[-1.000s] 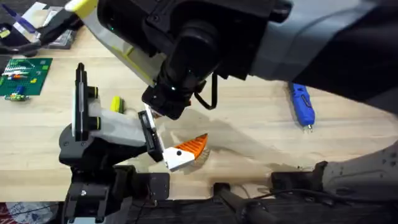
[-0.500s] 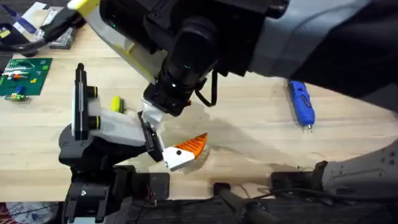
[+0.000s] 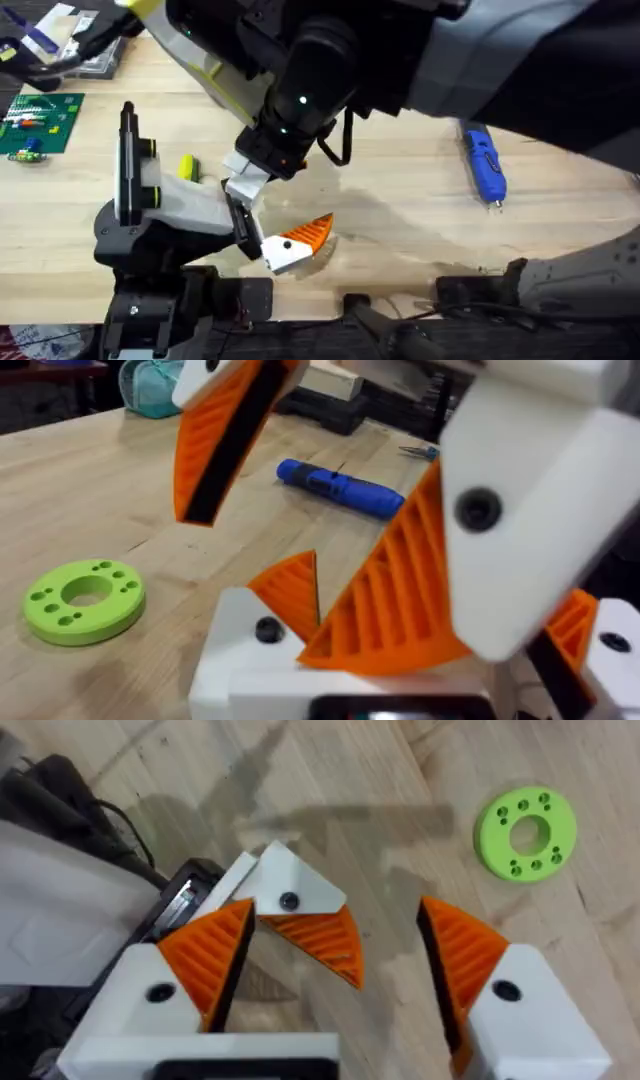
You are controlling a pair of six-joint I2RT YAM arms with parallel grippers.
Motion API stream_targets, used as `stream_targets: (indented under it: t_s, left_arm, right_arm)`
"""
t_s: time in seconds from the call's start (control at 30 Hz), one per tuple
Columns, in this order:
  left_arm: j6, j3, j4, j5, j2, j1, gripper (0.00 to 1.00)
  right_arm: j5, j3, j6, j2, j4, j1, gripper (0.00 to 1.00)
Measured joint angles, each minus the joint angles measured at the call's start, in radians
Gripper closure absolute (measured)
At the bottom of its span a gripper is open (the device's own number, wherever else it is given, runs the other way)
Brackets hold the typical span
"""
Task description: Pick up the gripper from the table and insert it into the empty holder that is missing its gripper. Then pick up a screw, insert it into the mounting hole, and use the screwdriver to tighten it. Finally, clean up the table by picking up the vegetable and placing it into the bucket.
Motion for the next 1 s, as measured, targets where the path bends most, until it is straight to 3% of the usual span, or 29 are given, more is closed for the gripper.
stream_targets:
  t_s: [0.43,0.77,0.83,0.87,0.97,1.0]
  left_arm:
    - [0.002,0.0,0.0,0.0,0.0,0.0,0.014]
    - [0.011,0.0,-0.001,0.007,0.0,0.0,0.019]
    - [0.013,0.0,-0.001,0.006,0.0,0.0,0.161]
    - [0.015,0.0,-0.001,0.008,0.0,0.0,0.453]
    - [0.016,0.0,-0.001,0.007,0.0,0.0,0.92]
    - [0.019,0.0,-0.001,0.008,0.0,0.0,0.978]
  right_arm:
    - [0.0,0.006,0.0,-0.001,-0.007,0.0,0.007]
    - [-0.047,0.112,0.0,-0.035,-0.06,0.025,0.006]
    - [-0.047,0.116,0.0,-0.047,-0.064,0.024,0.006]
    - [-0.048,0.12,0.0,-0.051,-0.067,0.024,0.006]
    - [-0.05,0.12,0.0,-0.05,-0.069,0.024,0.006]
    - [-0.05,0.12,0.0,-0.051,-0.07,0.024,0.006]
